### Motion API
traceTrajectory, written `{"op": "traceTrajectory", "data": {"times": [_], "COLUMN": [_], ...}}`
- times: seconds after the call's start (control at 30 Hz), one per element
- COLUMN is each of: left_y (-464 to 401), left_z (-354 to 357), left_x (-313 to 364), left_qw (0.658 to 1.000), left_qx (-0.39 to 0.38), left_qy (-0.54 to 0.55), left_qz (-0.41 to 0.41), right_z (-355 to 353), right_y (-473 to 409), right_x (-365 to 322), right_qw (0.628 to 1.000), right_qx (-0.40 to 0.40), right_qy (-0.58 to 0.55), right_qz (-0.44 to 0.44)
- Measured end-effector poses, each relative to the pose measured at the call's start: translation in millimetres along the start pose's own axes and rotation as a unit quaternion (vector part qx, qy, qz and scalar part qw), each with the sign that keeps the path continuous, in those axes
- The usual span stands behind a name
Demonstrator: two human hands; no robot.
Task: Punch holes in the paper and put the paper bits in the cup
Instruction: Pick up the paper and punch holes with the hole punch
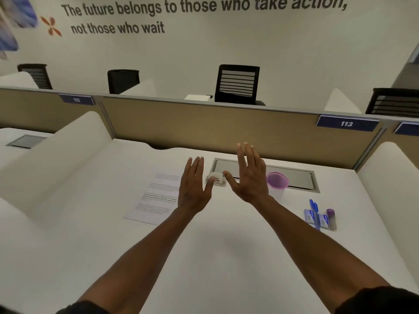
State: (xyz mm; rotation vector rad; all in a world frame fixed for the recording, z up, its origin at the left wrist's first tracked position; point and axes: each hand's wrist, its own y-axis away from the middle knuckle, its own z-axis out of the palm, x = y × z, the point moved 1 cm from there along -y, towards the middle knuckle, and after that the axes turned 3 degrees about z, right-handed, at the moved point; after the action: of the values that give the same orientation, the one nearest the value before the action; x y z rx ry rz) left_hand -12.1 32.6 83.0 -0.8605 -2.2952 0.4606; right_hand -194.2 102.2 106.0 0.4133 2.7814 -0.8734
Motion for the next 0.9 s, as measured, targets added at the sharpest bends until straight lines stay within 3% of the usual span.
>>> {"op": "traceTrajectory", "data": {"times": [0.37,0.6,0.9], "left_y": [-21.8,-21.3,-19.2], "left_z": [-82.3,-92.1,-85.8], "left_x": [-105.0,-154.1,-207.4], "left_qw": [0.997,0.998,0.999], "left_qx": [0.041,0.035,-0.012], "left_qy": [-0.056,-0.050,-0.031], "left_qz": [-0.015,-0.025,-0.039], "right_z": [37.8,71.0,113.7], "right_y": [-35.4,-40.8,-28.0], "right_x": [-123.0,-168.0,-193.4], "right_qw": [1.000,1.000,0.997], "right_qx": [0.002,-0.005,-0.006], "right_qy": [-0.018,-0.016,-0.040], "right_qz": [-0.014,-0.006,0.071]}}
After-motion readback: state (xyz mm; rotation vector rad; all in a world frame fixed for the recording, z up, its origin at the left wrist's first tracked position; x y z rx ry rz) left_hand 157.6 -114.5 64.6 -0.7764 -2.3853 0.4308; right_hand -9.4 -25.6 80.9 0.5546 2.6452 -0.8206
